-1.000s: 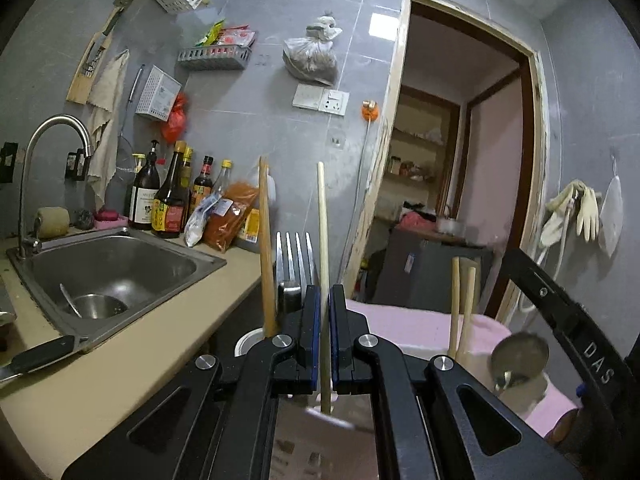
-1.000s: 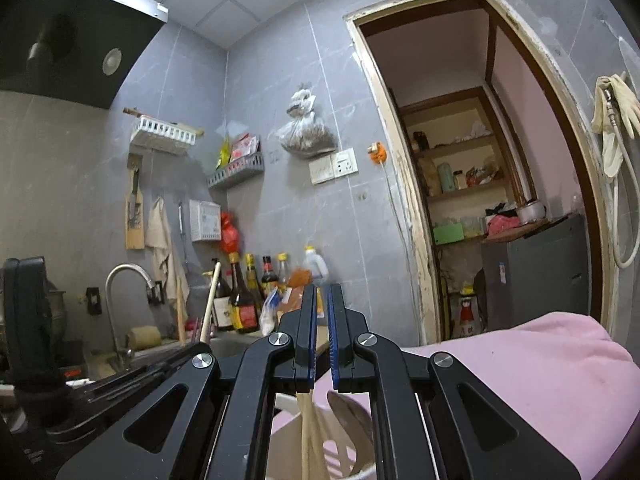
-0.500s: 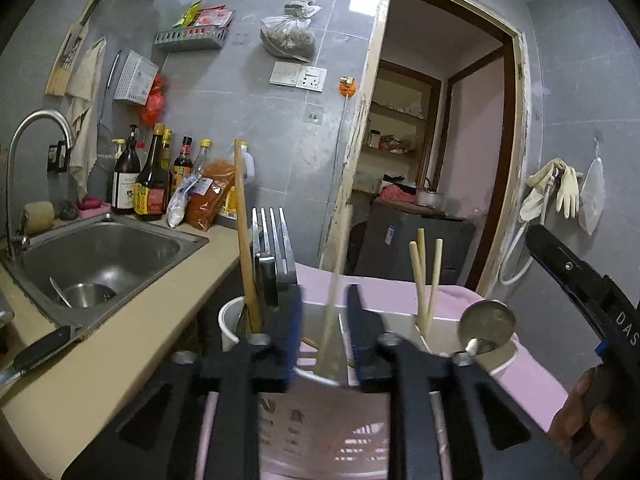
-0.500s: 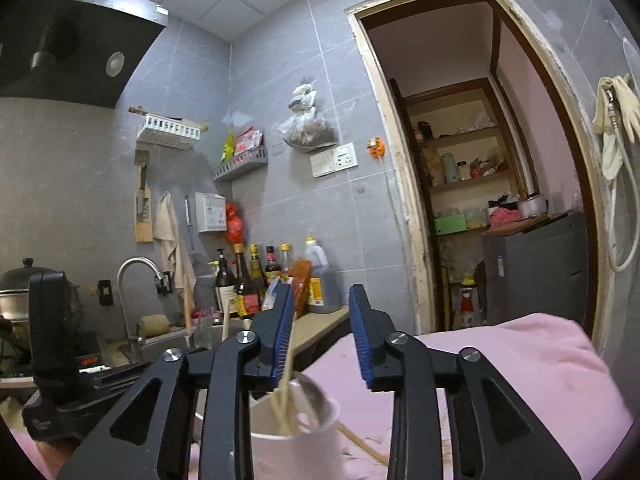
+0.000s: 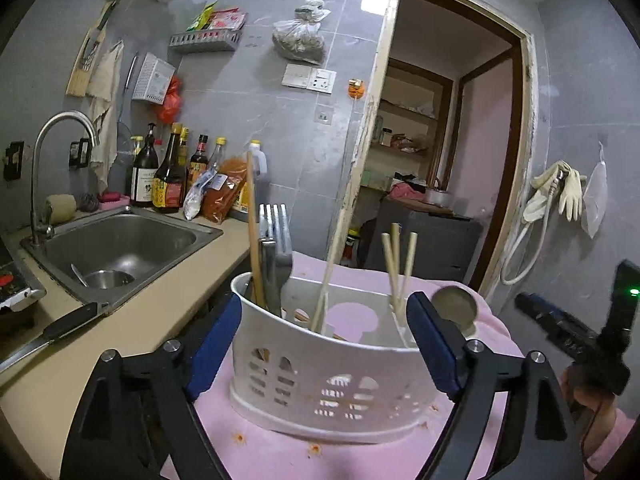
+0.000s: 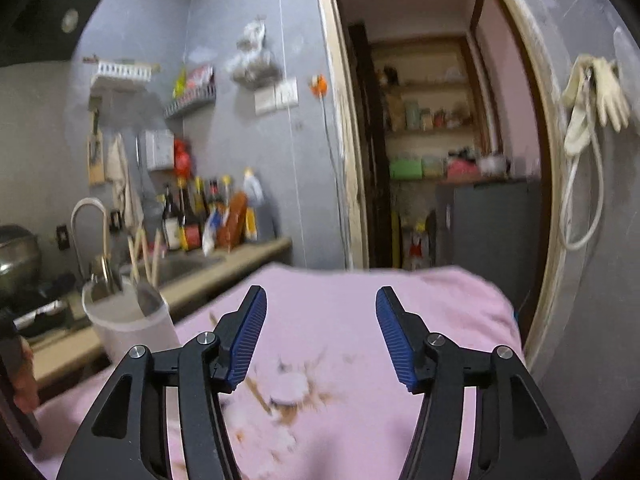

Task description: Organize utensils

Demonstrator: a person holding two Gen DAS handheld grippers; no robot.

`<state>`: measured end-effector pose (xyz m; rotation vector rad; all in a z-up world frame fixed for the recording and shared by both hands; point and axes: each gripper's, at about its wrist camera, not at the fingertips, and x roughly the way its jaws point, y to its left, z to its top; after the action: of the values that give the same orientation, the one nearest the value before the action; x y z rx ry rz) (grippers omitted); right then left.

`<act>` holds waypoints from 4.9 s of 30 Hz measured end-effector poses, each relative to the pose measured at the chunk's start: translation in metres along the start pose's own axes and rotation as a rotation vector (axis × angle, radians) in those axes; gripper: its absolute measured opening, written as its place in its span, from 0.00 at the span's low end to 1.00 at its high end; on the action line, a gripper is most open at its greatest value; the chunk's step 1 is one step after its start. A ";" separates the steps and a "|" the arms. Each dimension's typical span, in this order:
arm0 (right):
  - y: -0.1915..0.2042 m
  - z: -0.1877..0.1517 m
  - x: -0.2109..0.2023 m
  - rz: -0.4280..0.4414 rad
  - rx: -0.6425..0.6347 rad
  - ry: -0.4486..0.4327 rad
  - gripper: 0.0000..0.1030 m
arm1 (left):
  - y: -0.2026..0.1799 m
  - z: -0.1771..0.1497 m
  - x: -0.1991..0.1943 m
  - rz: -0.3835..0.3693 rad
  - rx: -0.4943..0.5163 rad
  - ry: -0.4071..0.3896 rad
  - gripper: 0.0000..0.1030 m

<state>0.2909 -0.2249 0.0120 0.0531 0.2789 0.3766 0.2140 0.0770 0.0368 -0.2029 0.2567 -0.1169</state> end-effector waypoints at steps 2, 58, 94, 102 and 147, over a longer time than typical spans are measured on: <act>-0.001 -0.006 0.010 0.029 -0.017 0.077 0.54 | -0.007 -0.002 -0.003 -0.016 0.011 -0.001 0.82; 0.009 -0.029 0.050 0.158 -0.013 0.596 0.05 | -0.017 -0.009 -0.029 -0.053 0.070 0.089 0.84; 0.112 0.021 -0.007 0.141 0.000 -0.381 0.21 | 0.022 0.012 -0.042 0.020 -0.054 0.035 0.84; 0.096 0.021 -0.080 0.039 -0.030 -0.363 0.25 | -0.010 0.013 -0.048 -0.073 -0.020 0.002 0.84; 0.077 -0.063 -0.195 -0.209 -0.003 -0.077 1.00 | -0.048 -0.073 -0.102 -0.023 0.107 0.073 0.97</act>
<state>0.0717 -0.2259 0.0095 0.0350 0.2051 0.1665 0.0922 0.0313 0.0020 -0.0951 0.3195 -0.1603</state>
